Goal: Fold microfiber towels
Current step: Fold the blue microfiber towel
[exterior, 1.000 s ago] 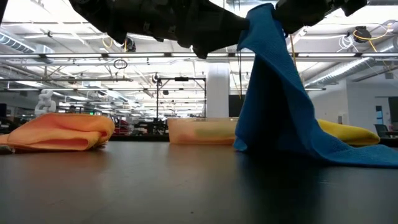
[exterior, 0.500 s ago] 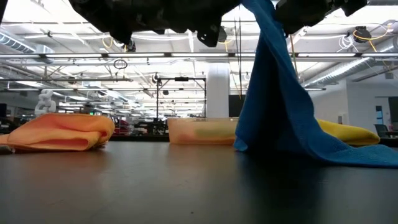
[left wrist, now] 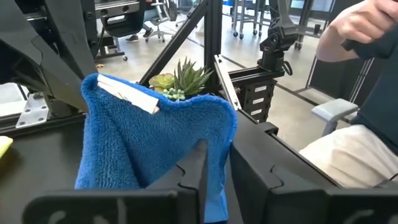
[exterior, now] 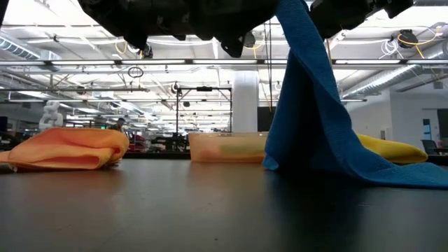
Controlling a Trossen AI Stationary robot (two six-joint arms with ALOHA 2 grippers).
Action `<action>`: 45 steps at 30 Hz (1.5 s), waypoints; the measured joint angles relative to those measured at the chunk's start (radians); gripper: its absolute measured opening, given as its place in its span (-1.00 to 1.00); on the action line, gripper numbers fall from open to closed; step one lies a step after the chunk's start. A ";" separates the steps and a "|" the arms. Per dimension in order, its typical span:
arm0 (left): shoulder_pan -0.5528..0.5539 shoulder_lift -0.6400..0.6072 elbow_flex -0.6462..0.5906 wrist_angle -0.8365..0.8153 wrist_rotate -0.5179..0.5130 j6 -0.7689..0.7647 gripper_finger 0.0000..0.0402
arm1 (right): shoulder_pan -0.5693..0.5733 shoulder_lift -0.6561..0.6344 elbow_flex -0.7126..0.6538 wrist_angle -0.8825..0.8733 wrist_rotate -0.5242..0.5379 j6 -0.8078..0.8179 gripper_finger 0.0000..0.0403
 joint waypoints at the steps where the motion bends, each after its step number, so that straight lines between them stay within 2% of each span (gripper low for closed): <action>1: 0.000 0.000 0.000 0.000 0.000 -0.001 -0.59 | 0.000 0.000 0.000 0.000 0.000 0.000 -1.00; 10: 0.000 0.000 0.000 -0.001 -0.001 -0.062 -0.30 | -0.007 0.000 0.000 0.001 0.031 0.001 -1.00; 15: 0.000 0.000 0.000 -0.040 -0.079 -0.097 -0.26 | -0.028 0.000 0.000 0.006 0.034 0.007 -1.00; 18: 0.000 0.000 0.000 -0.078 -0.149 -0.100 -0.32 | -0.039 0.000 0.000 0.009 0.079 0.018 -1.00; 21: 0.000 0.000 0.000 -0.098 -0.215 -0.107 -0.45 | -0.047 0.000 0.000 0.009 0.081 0.043 -1.00; 28: 0.002 0.000 0.000 -0.098 -0.263 -0.067 -0.94 | -0.046 0.000 0.000 0.009 0.080 0.064 -1.00; 33: 0.002 -0.001 0.000 -0.116 -0.263 -0.056 -0.97 | -0.046 0.000 0.000 0.009 0.080 0.071 -1.00; 36: 0.002 -0.036 -0.002 -0.200 -0.267 -0.058 -0.98 | -0.046 0.000 0.000 0.008 0.079 0.071 -1.00; 45: 0.002 -0.249 0.001 -0.530 -0.454 -0.068 -0.99 | -0.047 0.000 0.000 0.025 0.088 0.030 -0.97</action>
